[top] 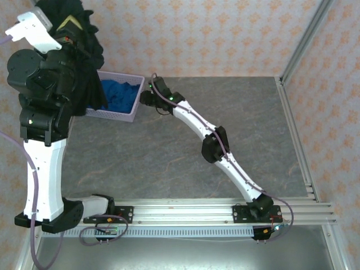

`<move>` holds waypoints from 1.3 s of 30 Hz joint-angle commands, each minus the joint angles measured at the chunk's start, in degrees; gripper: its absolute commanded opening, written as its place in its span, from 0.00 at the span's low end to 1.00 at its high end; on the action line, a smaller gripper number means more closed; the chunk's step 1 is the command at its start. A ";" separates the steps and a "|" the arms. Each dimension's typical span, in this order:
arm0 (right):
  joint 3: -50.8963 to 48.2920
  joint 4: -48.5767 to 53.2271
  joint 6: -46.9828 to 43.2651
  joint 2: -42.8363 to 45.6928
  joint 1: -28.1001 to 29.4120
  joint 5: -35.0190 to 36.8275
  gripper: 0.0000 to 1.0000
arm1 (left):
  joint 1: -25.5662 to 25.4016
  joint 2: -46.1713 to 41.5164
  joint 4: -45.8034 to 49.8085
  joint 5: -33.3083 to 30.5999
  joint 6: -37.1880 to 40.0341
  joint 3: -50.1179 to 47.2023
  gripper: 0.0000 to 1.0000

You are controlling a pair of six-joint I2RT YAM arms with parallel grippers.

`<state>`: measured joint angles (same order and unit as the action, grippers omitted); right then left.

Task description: Fold the inside-out t-shirt

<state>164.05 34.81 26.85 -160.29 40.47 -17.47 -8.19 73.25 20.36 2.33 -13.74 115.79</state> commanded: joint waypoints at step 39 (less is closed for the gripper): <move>-47.28 2.67 -44.55 53.86 -27.88 12.09 0.77 | -17.93 45.29 8.99 4.45 4.55 5.48 0.00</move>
<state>123.61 48.66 -16.62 -113.03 12.60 -5.34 -26.24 117.08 31.79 8.27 -11.29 118.08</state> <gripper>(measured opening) 0.769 0.127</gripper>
